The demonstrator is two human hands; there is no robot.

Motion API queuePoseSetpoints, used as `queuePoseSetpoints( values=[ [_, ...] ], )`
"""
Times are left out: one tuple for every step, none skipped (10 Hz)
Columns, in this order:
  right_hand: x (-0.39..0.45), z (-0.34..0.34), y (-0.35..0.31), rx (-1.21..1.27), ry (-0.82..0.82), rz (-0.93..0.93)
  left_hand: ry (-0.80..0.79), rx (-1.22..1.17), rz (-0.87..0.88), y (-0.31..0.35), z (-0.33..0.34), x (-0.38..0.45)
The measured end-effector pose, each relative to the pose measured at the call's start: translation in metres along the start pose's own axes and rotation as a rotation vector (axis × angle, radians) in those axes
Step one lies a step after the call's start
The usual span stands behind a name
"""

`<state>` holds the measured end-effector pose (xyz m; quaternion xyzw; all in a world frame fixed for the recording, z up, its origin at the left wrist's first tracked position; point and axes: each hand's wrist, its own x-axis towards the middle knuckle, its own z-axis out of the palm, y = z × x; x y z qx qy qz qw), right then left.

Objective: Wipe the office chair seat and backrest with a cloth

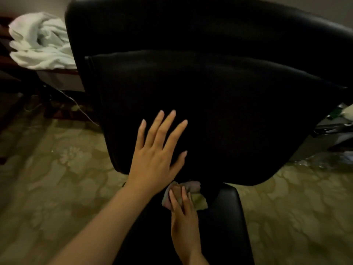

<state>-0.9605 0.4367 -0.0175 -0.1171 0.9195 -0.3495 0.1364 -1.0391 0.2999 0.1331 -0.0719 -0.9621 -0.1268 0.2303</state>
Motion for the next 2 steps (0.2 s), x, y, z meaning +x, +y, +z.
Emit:
queuePoseSetpoints(
  values=[
    [-0.002,-0.022,-0.008,-0.254,-0.316,0.205,-0.131,-0.076,-0.011,0.012,-0.010,-0.025],
    [0.004,-0.047,-0.018,-0.213,-0.591,0.295,-0.255,-0.118,-0.096,0.022,-0.037,-0.027]
  ],
)
